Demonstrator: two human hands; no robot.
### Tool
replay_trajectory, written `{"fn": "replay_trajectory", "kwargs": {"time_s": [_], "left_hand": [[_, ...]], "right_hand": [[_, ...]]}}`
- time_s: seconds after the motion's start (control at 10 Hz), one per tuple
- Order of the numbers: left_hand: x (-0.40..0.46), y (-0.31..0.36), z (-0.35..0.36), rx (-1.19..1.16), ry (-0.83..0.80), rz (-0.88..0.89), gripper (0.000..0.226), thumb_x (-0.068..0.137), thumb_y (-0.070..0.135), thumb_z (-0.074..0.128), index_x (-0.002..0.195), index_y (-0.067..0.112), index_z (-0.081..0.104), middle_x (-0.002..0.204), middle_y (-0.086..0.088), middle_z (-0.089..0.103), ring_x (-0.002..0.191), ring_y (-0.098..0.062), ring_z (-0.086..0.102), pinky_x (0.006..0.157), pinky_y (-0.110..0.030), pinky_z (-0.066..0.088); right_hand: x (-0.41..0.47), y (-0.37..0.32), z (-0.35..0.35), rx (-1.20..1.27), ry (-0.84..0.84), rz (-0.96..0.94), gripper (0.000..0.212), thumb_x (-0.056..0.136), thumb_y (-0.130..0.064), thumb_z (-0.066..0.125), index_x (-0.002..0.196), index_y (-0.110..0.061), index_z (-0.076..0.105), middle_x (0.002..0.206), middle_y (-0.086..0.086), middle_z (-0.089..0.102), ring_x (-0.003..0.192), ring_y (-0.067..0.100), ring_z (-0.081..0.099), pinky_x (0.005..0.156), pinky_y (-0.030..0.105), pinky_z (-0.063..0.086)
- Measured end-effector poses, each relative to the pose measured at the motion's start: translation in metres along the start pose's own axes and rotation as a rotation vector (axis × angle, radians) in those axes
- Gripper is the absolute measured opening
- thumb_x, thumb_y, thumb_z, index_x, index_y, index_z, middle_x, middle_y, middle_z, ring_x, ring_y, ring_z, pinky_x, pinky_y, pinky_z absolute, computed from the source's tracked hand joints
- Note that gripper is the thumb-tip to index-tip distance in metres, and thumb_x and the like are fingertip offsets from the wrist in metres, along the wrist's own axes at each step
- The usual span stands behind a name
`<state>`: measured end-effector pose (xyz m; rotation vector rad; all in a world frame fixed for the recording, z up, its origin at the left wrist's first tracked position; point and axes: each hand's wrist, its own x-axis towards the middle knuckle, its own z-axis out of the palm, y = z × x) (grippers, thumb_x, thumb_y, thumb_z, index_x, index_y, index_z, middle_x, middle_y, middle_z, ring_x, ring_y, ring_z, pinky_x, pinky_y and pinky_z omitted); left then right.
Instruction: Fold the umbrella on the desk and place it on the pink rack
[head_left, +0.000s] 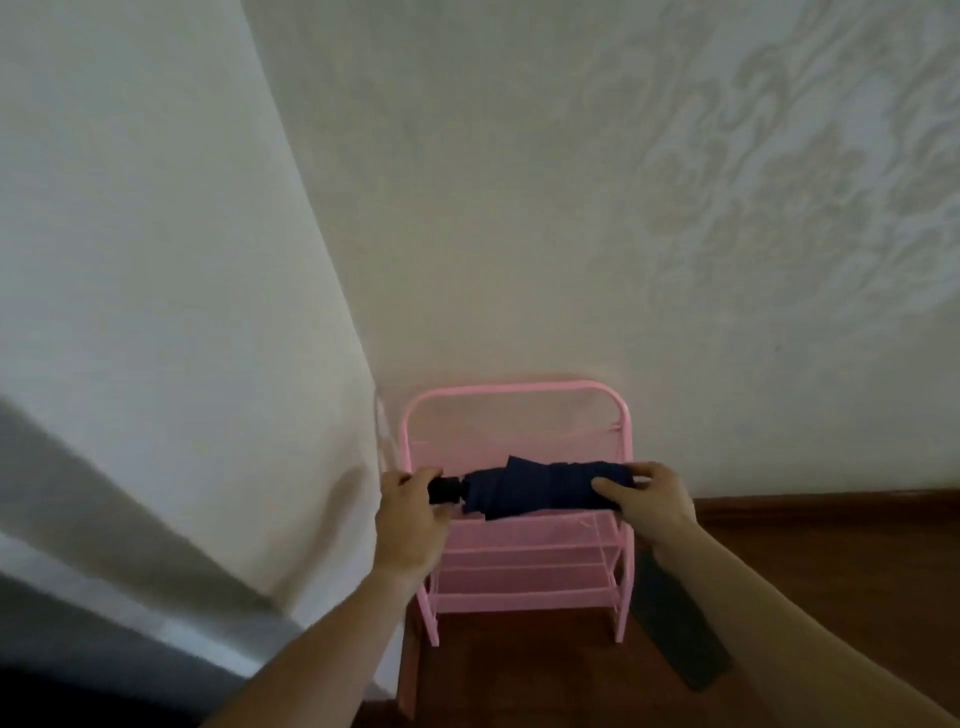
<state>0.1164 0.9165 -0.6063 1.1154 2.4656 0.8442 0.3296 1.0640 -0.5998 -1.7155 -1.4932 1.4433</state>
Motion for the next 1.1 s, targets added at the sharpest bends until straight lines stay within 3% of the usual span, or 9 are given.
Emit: {"fn": "replay_trajectory", "kwargs": {"time_s": [0.2,0.3,0.4,0.5,0.6,0.7,0.8,1.0,1.1], "left_hand": [[0.082,-0.063,0.061,0.393,-0.053,0.298,0.024,0.095,0.017,0.064,0.119,0.013,0.066,0.118,-0.013,0.058,0.103,-0.032,0.063,0.093,-0.041,0.054],[0.091,-0.085,0.085,0.674,-0.118,0.412,0.023,0.095,0.014,0.063,0.117,0.016,0.064,0.122,-0.008,0.059,0.107,-0.024,0.063,0.097,-0.038,0.055],[0.087,-0.096,0.104,0.786,-0.193,0.414,0.024,0.094,0.007,0.057,0.117,0.014,0.062,0.121,-0.006,0.061,0.106,-0.020,0.065,0.093,-0.032,0.057],[0.086,-0.102,0.116,0.733,-0.139,0.451,0.031,0.096,0.007,0.049,0.125,0.013,0.056,0.120,-0.006,0.063,0.102,-0.022,0.066,0.085,-0.032,0.054],[0.082,-0.098,0.118,0.669,-0.078,0.589,0.035,0.102,0.035,0.035,0.117,0.020,0.062,0.110,0.000,0.068,0.095,-0.019,0.066,0.082,-0.033,0.055],[0.073,-0.089,0.118,0.701,-0.116,0.727,0.027,0.089,0.040,0.062,0.108,0.023,0.069,0.090,0.002,0.072,0.080,-0.020,0.070,0.071,-0.037,0.056],[0.068,-0.080,0.120,0.843,-0.119,0.743,0.029,0.063,0.005,0.083,0.086,0.019,0.072,0.068,0.002,0.070,0.058,-0.021,0.069,0.054,-0.033,0.052],[0.068,-0.064,0.120,0.864,-0.094,0.617,0.028,0.072,0.002,0.078,0.094,0.019,0.073,0.078,-0.002,0.074,0.071,-0.027,0.073,0.069,-0.040,0.056],[0.059,-0.054,0.114,0.926,-0.132,0.547,0.032,0.089,0.009,0.064,0.118,0.022,0.067,0.105,-0.004,0.075,0.104,-0.029,0.069,0.111,-0.049,0.037]], "right_hand": [[0.099,0.038,0.045,-0.494,-0.077,-0.158,0.033,0.090,-0.034,0.070,0.101,-0.004,0.065,0.088,0.010,0.069,0.079,0.024,0.069,0.075,0.040,0.061],[0.121,0.057,0.058,-0.722,-0.088,-0.256,0.031,0.091,-0.038,0.067,0.094,-0.007,0.063,0.086,0.012,0.068,0.076,0.025,0.067,0.072,0.040,0.061],[0.128,0.071,0.072,-0.859,-0.118,-0.325,0.025,0.095,-0.032,0.064,0.086,-0.009,0.060,0.081,0.010,0.065,0.075,0.025,0.066,0.072,0.040,0.061],[0.127,0.081,0.079,-1.006,-0.164,-0.376,0.027,0.102,-0.028,0.047,0.089,-0.010,0.063,0.079,0.005,0.060,0.076,0.024,0.064,0.072,0.037,0.058],[0.117,0.084,0.082,-1.103,-0.222,-0.534,0.038,0.100,-0.047,0.042,0.091,-0.016,0.063,0.076,0.000,0.058,0.072,0.017,0.062,0.069,0.033,0.055],[0.103,0.094,0.091,-1.162,-0.252,-0.683,0.026,0.094,-0.046,0.056,0.105,-0.023,0.057,0.092,-0.003,0.067,0.078,0.014,0.062,0.075,0.033,0.054],[0.104,0.105,0.095,-1.262,-0.184,-0.762,0.019,0.094,-0.020,0.060,0.113,-0.019,0.059,0.099,-0.001,0.067,0.086,0.017,0.062,0.089,0.035,0.050],[0.099,0.085,0.093,-1.356,-0.201,-0.691,0.019,0.094,-0.018,0.057,0.113,-0.014,0.059,0.103,0.005,0.065,0.092,0.021,0.061,0.088,0.037,0.049],[0.076,0.080,0.089,-1.317,-0.155,-0.674,0.035,0.091,-0.019,0.062,0.125,-0.014,0.053,0.118,0.009,0.060,0.108,0.025,0.057,0.101,0.043,0.046]]}}
